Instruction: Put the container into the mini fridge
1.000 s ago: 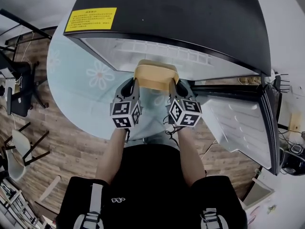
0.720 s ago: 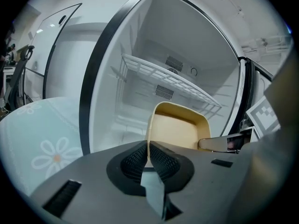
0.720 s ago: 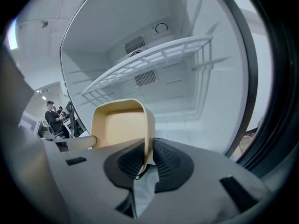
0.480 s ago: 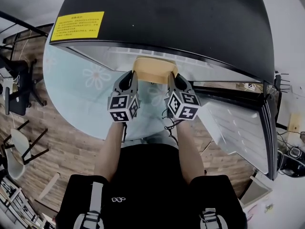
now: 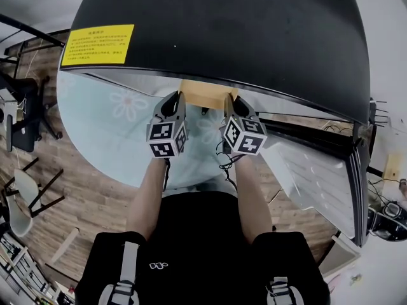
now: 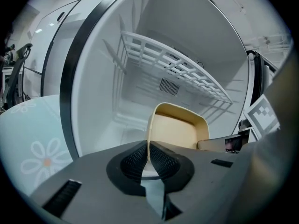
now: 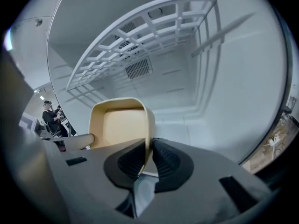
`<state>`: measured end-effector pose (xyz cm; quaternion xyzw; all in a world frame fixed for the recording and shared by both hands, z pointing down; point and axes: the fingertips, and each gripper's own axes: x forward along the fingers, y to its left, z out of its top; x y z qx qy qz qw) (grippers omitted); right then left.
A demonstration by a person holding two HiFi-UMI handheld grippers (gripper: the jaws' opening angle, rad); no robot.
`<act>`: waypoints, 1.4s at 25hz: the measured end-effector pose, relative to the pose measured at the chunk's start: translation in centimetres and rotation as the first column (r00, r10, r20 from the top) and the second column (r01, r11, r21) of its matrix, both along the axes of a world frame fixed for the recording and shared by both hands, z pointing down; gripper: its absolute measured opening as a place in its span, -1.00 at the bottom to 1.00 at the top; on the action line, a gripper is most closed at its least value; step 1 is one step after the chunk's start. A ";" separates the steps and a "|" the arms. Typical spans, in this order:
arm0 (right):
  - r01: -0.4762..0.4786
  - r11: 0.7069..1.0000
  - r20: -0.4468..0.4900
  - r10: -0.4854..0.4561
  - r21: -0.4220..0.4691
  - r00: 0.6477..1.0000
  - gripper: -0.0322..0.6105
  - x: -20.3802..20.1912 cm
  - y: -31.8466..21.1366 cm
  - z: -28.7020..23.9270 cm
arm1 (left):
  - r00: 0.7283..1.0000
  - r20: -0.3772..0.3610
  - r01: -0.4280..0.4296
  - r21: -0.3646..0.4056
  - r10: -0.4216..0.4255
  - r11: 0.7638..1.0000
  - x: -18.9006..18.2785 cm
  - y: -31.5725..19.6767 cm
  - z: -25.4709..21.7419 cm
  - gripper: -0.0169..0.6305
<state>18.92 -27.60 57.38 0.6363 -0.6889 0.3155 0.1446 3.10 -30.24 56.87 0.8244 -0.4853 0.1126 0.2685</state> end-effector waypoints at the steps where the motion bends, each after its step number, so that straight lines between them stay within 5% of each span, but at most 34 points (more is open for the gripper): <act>1: -0.005 1.000 0.003 0.005 -0.005 1.000 -0.78 0.1 -0.1 0.3 | 1.000 -0.003 -0.001 -0.008 0.001 1.000 0.1 -0.1 0.3 -0.87; 15: -0.032 0.999 -0.011 0.033 0.023 0.999 -0.79 0.4 -2.2 1.0 | 0.999 -0.037 0.009 -0.002 -0.009 1.000 0.0 -1.4 1.4 -0.85; 21: -0.045 0.998 0.012 0.045 0.039 0.999 -0.58 0.5 -2.3 1.1 | 0.998 -0.054 0.027 -0.004 -0.028 1.000 -0.5 -1.7 1.4 -0.84; 35: -0.022 0.992 0.024 0.019 0.128 1.000 -0.60 -0.6 -0.6 -1.8 | 0.990 -0.135 0.041 -0.005 -0.041 0.999 -1.6 -0.3 -0.8 -0.79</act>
